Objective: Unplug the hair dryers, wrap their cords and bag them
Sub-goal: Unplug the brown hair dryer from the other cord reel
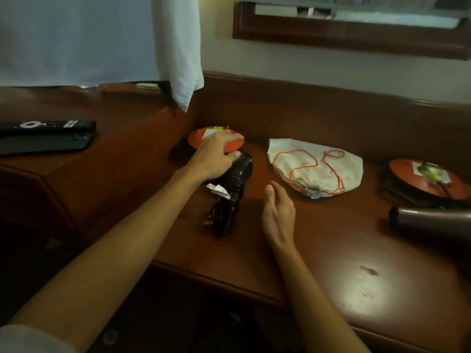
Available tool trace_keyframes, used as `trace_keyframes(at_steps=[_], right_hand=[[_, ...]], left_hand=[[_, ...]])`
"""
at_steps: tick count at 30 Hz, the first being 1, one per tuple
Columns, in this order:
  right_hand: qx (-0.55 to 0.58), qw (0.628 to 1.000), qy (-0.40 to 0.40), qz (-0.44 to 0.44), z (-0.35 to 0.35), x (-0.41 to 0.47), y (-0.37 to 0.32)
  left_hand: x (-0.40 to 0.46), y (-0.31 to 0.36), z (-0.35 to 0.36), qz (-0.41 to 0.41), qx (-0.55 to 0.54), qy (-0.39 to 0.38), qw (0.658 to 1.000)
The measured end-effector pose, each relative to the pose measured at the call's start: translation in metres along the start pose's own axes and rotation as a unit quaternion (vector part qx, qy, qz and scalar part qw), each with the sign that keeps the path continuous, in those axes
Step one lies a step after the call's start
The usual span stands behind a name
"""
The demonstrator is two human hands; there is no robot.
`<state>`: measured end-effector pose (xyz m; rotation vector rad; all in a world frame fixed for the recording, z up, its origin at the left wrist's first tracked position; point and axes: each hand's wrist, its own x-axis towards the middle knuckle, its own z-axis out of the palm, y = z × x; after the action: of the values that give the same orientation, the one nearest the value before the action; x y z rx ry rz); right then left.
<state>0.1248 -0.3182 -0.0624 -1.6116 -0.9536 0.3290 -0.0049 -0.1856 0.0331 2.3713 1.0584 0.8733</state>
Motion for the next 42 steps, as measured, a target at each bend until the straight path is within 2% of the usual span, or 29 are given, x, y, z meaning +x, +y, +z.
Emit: trace_keyframes(at_steps=[3, 6, 12, 19, 21, 26, 30, 36, 38, 42], right_hand=[[-0.026, 0.998, 0.058, 0.014, -0.034, -0.004, 0.006], [-0.103, 0.991, 0.083, 0.022, -0.073, -0.01, 0.025], [-0.246, 0.968, 0.042, 0.016, -0.148, -0.029, 0.048], [-0.404, 0.913, -0.011, 0.061, -0.209, -0.046, 0.062], [-0.41, 0.91, -0.02, 0.059, -0.22, -0.047, 0.064], [-0.361, 0.931, -0.031, 0.037, -0.246, -0.035, 0.057], [-0.311, 0.95, 0.013, -0.007, -0.283, -0.01, 0.044], [-0.304, 0.946, 0.096, -0.054, -0.349, 0.057, 0.025], [-0.315, 0.941, 0.117, -0.042, -0.371, 0.089, 0.029], [-0.353, 0.932, 0.075, 0.047, -0.404, 0.157, 0.056]], left_hand=[[-0.031, 0.034, 0.024, 0.022, -0.003, -0.031, 0.999], [-0.06, 0.055, 0.066, 0.039, -0.007, -0.088, 0.995], [-0.086, 0.086, 0.138, 0.034, 0.004, -0.182, 0.983], [-0.091, 0.136, 0.174, 0.087, 0.079, -0.236, 0.965], [-0.088, 0.146, 0.179, 0.106, 0.084, -0.251, 0.959], [-0.076, 0.164, 0.19, 0.129, 0.073, -0.27, 0.951], [-0.046, 0.188, 0.203, 0.153, 0.026, -0.234, 0.96], [0.03, 0.241, 0.226, 0.159, -0.095, -0.178, 0.966], [0.06, 0.258, 0.239, 0.161, -0.12, -0.178, 0.963], [0.115, 0.277, 0.279, 0.134, -0.144, -0.219, 0.956]])
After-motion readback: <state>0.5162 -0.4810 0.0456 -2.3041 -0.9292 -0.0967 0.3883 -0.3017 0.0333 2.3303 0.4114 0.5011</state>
